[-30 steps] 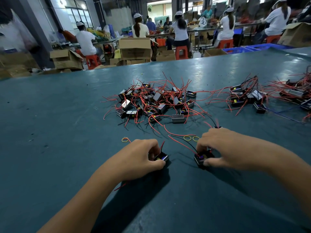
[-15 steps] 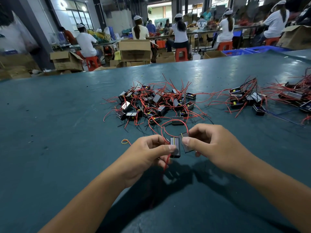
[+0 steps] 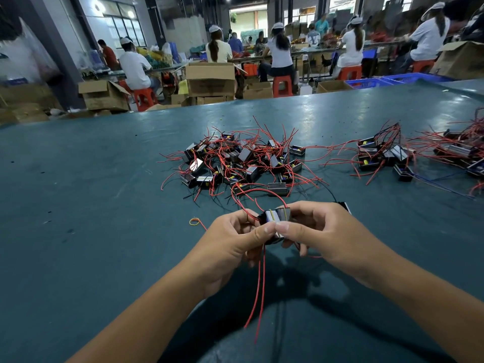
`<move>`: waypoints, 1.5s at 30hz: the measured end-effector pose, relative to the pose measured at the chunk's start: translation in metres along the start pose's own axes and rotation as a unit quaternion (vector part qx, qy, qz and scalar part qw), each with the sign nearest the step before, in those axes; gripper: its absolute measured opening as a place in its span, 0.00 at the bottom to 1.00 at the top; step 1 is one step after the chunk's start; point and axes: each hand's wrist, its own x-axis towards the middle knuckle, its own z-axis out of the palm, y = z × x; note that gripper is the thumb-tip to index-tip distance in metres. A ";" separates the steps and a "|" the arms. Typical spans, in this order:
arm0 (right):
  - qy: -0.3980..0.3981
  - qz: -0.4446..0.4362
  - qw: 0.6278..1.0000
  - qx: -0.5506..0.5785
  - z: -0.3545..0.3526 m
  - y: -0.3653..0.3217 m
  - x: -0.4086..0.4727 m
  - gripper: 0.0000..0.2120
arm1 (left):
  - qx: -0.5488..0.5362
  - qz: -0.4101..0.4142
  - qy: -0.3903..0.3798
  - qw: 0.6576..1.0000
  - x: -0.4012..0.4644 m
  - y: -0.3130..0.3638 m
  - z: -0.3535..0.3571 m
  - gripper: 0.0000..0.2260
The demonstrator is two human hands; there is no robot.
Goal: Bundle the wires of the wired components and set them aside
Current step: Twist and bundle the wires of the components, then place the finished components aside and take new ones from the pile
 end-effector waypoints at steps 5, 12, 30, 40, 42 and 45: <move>-0.001 -0.037 0.999 -0.032 0.001 0.001 -0.001 0.13 | -0.052 -0.004 -0.039 0.998 0.000 0.000 0.000 0.11; 0.071 -0.123 0.976 -0.166 -0.008 -0.014 -0.004 0.16 | -0.115 0.043 -0.097 0.988 0.000 0.002 0.001 0.15; 0.208 0.210 0.704 -0.646 -0.187 -0.013 0.107 0.36 | -0.030 0.011 -0.016 0.999 0.012 -0.005 -0.010 0.03; 0.019 -0.008 0.783 -0.622 -0.097 0.016 0.143 0.11 | -0.018 0.006 -0.021 1.000 0.010 -0.006 -0.012 0.04; 0.033 -0.031 0.792 -0.609 -0.088 0.021 0.151 0.10 | -0.014 0.006 -0.019 1.000 0.010 -0.006 -0.013 0.04; 0.011 0.056 0.767 -0.639 -0.087 0.031 0.167 0.22 | -0.010 0.004 -0.014 1.000 0.010 -0.006 -0.015 0.02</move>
